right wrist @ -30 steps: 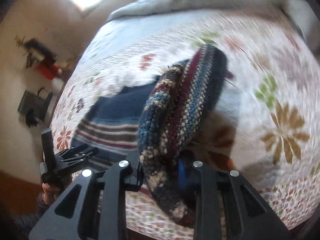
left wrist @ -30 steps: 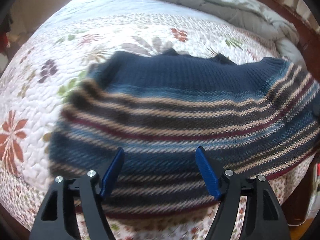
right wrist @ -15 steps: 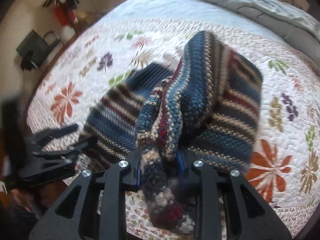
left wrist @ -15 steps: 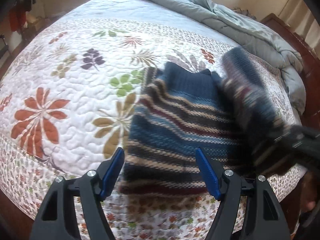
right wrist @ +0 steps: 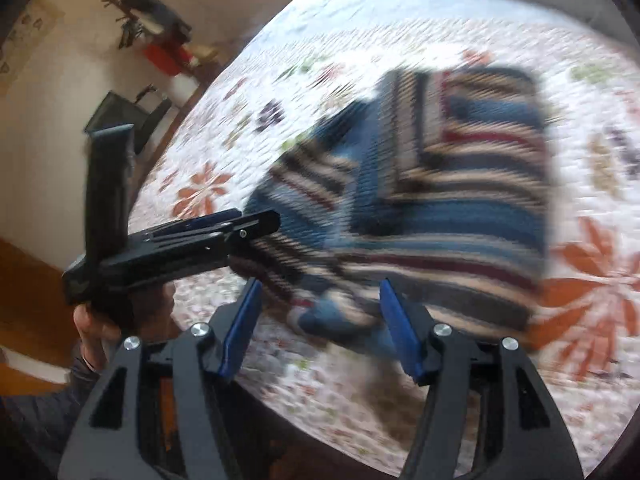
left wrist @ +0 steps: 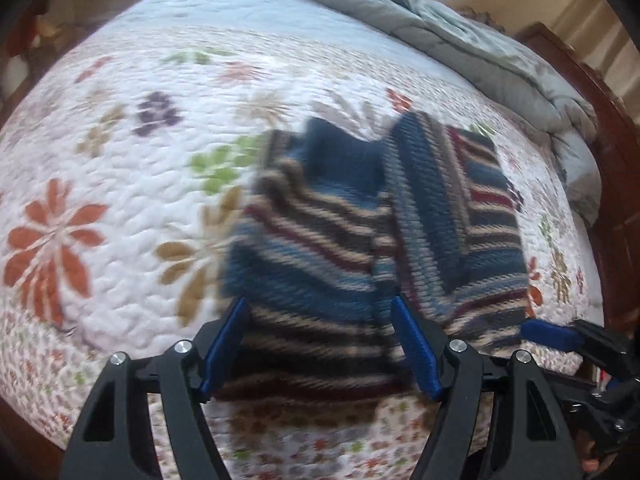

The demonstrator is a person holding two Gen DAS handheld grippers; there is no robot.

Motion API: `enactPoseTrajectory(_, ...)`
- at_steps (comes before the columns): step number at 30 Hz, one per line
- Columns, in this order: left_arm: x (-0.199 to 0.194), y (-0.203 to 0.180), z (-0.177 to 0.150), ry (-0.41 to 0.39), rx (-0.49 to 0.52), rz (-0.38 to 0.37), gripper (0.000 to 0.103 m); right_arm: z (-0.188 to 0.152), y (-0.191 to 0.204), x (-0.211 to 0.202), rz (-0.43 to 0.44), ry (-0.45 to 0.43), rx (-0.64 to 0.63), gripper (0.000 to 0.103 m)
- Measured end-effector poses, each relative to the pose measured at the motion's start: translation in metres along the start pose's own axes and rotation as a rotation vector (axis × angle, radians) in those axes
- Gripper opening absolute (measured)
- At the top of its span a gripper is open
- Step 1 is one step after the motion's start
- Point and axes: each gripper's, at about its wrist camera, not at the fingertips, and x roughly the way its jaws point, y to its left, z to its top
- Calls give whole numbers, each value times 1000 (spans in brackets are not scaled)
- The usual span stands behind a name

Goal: Fold small clothes

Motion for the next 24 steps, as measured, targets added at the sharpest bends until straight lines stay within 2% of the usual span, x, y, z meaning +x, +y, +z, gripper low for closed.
enactPoseTrajectory(3,19,-21,9,61,23,-41,74,-8,-15,-29,-92,-49,1,64)
enactPoseTrajectory(6,47,-34,19,146,1,-65,74,-14,-29,-39,-111,-60,15,65)
enactPoseTrajectory(9,61,-41,20,203,-41,-131,74,-19,-40,-39,-142,-64,21,65)
enactPoseTrajectory(11,69,-48,18,239,-57,-157,74,-22,-46,-34,-149,-65,30,65)
enactPoseTrajectory(13,73,-53,18,246,-62,-153,73,-27,-53,-32,-149,-66,40,65)
enactPoseTrajectory(15,73,-54,19,244,-83,-165,63,-33,-60,-32,-146,-73,54,65)
enactPoseTrajectory(17,71,-57,19,245,-96,-181,41,-38,-64,-34,-137,-79,65,65)
enactPoseTrajectory(20,64,-58,20,218,-122,-184,31,-43,-70,-38,-131,-90,92,65)
enactPoseTrajectory(24,39,-54,22,127,-131,-196,28,-47,-75,-45,-135,-103,120,65)
